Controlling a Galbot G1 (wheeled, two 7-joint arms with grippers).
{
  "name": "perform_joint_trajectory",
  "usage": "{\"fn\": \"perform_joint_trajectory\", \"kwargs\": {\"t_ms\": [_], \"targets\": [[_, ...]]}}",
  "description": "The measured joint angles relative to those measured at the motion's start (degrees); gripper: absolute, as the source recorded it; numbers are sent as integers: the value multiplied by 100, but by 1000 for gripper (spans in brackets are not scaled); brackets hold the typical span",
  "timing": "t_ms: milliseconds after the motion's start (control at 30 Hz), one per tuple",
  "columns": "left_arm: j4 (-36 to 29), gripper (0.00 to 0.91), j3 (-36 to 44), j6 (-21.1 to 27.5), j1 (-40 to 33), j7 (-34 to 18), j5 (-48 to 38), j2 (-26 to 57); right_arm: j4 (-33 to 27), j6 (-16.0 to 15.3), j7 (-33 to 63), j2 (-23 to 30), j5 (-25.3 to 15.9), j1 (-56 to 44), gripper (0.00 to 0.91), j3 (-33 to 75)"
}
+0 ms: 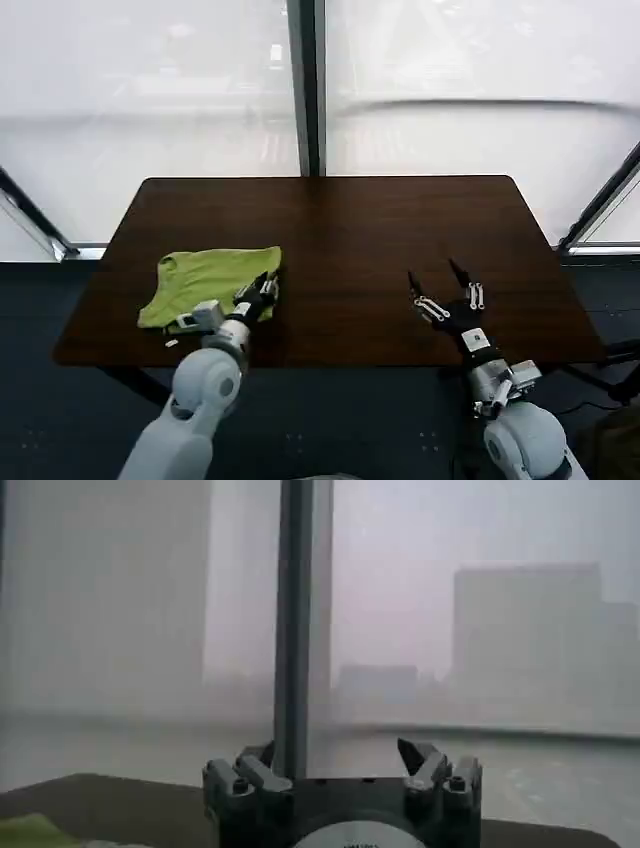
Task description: Fold and organize the clothes.
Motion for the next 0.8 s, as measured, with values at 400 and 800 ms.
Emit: {"fn": "perform_joint_trajectory", "kwargs": {"t_ms": [400,800], "targets": [[-669,0,-1105,547,423,-168,-353,1392,-65,17,98,87,-20,127,878,-106],[-1912,0,-2423,1264,810,-1386,-1667,2676,-408,4,159,257,0,862,878,-736]]}}
